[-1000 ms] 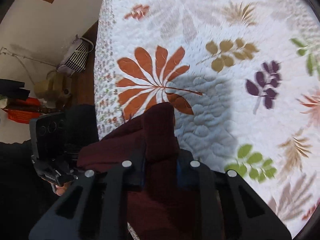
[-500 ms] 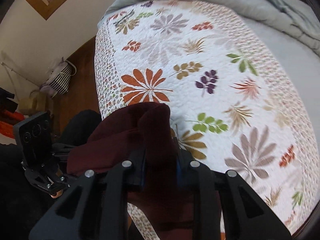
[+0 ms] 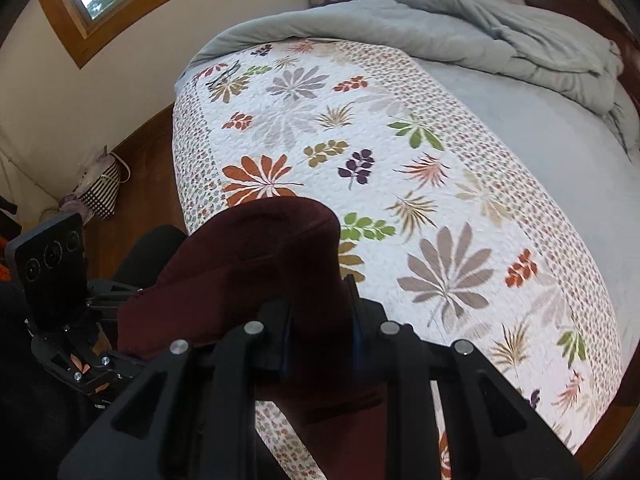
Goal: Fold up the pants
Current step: 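Lift the grasped trouser end upward with both tools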
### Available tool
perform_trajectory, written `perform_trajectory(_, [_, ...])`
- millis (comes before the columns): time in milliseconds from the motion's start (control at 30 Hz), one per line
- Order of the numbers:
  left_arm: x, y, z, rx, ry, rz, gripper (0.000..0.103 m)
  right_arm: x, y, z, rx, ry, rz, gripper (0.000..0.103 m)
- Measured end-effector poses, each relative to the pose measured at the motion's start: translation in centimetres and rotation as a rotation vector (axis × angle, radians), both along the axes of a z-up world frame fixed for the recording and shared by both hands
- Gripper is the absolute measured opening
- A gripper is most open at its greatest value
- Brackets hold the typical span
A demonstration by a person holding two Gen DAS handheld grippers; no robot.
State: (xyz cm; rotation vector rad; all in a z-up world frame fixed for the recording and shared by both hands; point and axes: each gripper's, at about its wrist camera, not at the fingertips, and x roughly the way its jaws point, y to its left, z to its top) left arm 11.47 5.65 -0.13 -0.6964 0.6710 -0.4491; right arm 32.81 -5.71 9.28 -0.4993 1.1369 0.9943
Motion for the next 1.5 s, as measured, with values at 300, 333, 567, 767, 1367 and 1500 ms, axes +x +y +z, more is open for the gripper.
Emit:
perform_trajectory(300, [0.5,-4.0,1.3,0.051,-0.025,-0.08,0.037,-1.0,-5.1,1.1,0.006,-0.035,-0.062,0.02])
perform_trajectory(333, [0.6,-4.4,1.3,0.057,-0.027,-0.087,0.037,-1.1,-5.5,1.2,0.007,-0.039,-0.066,0.019])
perform_trajectory(567, [1.1,-7.7,2.0,0.091,-0.041,-0.141,0.037,-1.5,-9.7,1.1,0.031,-0.05,-0.116,0.018])
perform_trajectory(767, [1.4,-10.8,2.3,0.115,-0.05,-0.196,0.037,-2.0,-12.9,0.7,0.044,-0.062,-0.149,0.017])
perform_trajectory(1367, [2.1,-16.5,1.4,0.162,-0.047,-0.308,0.037,-3.3,-20.2,-1.4,0.065,-0.059,-0.251,0.016])
perform_trajectory(1500, [2.2,-17.1,1.0,0.172,-0.04,-0.323,0.037,-3.5,-20.8,-1.9,0.063,-0.057,-0.262,0.016])
